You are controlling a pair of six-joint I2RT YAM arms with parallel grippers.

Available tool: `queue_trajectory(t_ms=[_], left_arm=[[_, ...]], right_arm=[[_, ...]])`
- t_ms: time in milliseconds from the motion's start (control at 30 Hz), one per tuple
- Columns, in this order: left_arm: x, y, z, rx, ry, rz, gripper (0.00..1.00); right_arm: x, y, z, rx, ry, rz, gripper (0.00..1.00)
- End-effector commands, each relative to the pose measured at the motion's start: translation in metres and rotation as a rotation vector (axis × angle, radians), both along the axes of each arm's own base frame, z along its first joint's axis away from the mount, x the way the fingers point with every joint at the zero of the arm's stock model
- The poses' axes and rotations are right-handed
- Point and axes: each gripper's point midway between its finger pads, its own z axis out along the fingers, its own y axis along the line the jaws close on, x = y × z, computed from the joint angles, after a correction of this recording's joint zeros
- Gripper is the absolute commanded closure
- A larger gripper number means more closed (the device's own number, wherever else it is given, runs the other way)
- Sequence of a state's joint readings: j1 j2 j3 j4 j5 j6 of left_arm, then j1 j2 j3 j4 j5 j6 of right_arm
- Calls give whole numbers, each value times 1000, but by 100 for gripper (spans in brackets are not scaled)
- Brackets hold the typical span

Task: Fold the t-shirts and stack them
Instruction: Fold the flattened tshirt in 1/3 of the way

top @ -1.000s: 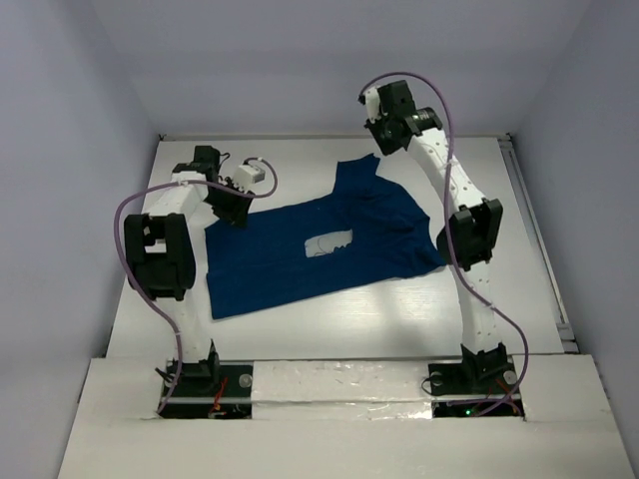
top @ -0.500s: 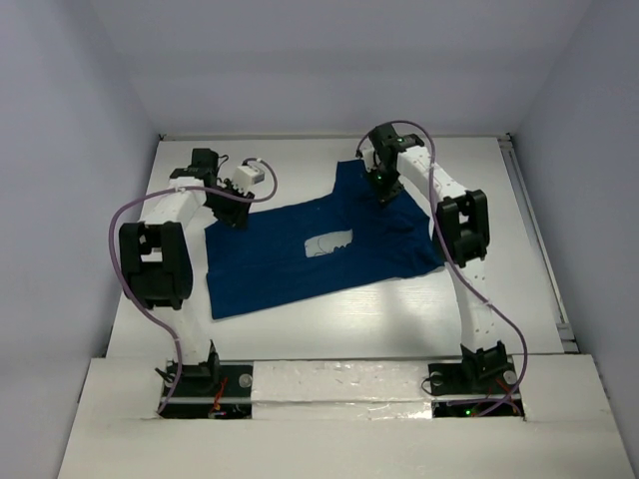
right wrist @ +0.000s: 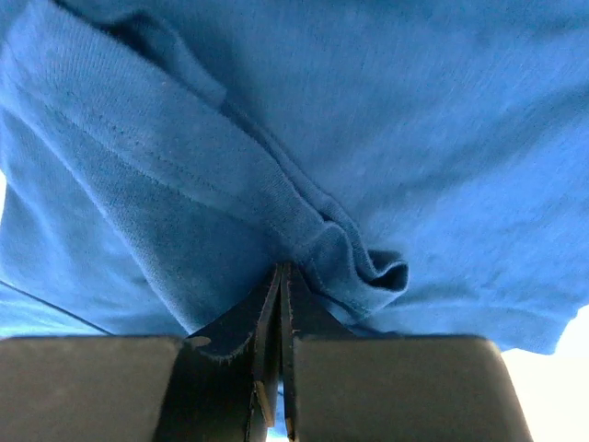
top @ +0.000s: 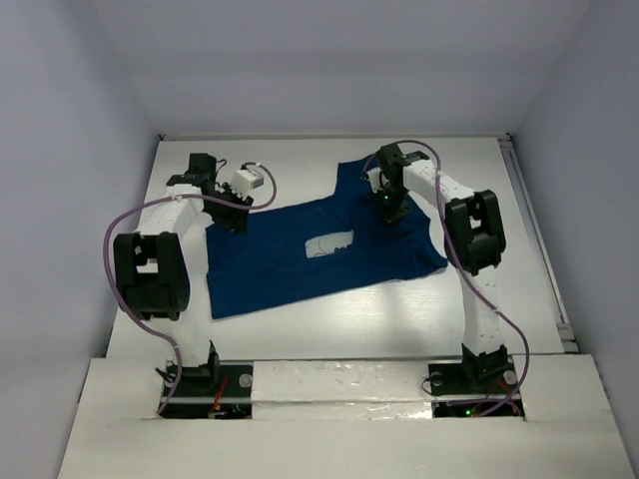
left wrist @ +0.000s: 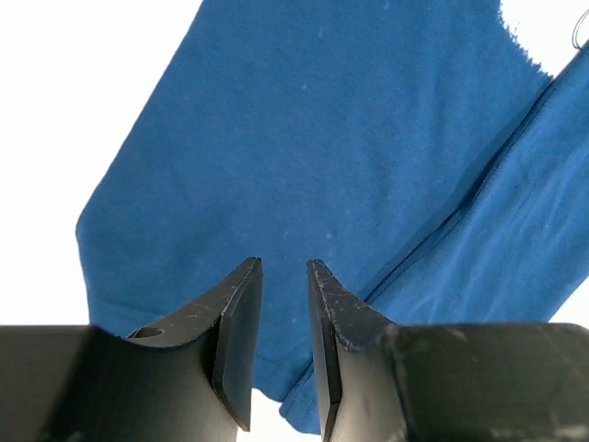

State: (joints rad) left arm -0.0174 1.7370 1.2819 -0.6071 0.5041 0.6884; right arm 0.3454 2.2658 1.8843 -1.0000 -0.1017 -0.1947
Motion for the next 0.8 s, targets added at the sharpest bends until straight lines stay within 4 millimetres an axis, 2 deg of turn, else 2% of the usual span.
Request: queue_trajectory(t_ms=[0,133,233,300,367,400,433,467,567,600,767], left_arm=[[-2,-1,18,-17,-58,-14,77],[-7,-1,16,-16,-55,-18,77],[-10,1,15,-4,-56,-19,77],[-13,2,15,1,-58,-27,77],[-16,2,12,5,-52,-33,77],[-16,3,13,8,-58,-35,77],[-19,3,11,12,-54,-37,77],[-20,4,10,16,-51,-42,77],[-21,5,8,25,-49,-50,77],[-22,5,7,26,-43,-51,77],[-23,7,8,35,-43,-54,77]], right_arm=[[-9,-5,-6,5,5,-1,93],[-32,-4,-17,22,101,2,98],[-42,-6,-16,22,118,-12,100],[-44,-8,-8,23,95,-21,100],[-55,-15,-8,2,102,-26,100],[-58,-14,0,-2,78,-17,100],[-63,-15,1,-18,72,-10,100],[-71,-27,-4,-69,78,-15,100],[-82,-36,3,-89,69,9,100],[-92,-38,1,-91,94,14,100],[-118,-36,16,-30,132,78,100]])
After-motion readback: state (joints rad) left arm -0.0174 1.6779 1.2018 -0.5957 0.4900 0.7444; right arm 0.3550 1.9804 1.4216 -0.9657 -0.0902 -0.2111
